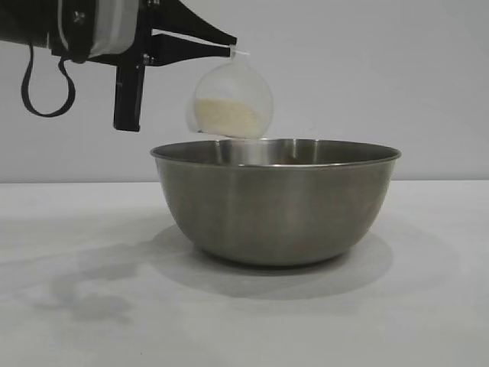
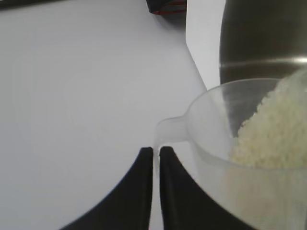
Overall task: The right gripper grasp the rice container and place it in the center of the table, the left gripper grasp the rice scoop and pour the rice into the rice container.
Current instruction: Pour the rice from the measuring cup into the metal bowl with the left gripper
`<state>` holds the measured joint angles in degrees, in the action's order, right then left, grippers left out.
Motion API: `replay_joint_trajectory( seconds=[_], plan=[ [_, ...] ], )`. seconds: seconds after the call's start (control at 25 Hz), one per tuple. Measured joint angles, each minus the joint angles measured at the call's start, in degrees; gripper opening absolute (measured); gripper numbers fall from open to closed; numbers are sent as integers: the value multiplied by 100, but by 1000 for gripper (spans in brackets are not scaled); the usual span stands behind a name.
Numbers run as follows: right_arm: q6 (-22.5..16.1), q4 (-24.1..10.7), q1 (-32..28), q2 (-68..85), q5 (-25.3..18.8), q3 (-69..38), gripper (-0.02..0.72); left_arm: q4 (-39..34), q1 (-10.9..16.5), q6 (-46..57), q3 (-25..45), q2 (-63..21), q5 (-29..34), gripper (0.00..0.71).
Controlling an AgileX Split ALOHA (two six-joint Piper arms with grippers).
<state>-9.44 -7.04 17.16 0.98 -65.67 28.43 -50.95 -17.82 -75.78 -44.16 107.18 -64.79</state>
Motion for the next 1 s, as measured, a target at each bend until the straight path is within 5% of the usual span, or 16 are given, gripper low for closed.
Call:
replay_joint_trajectory(
  seconds=[1.0],
  plan=[
    [0,0,0,0,0,0,363,-433,-10,-2352,0,99,-33,0]
  ],
)
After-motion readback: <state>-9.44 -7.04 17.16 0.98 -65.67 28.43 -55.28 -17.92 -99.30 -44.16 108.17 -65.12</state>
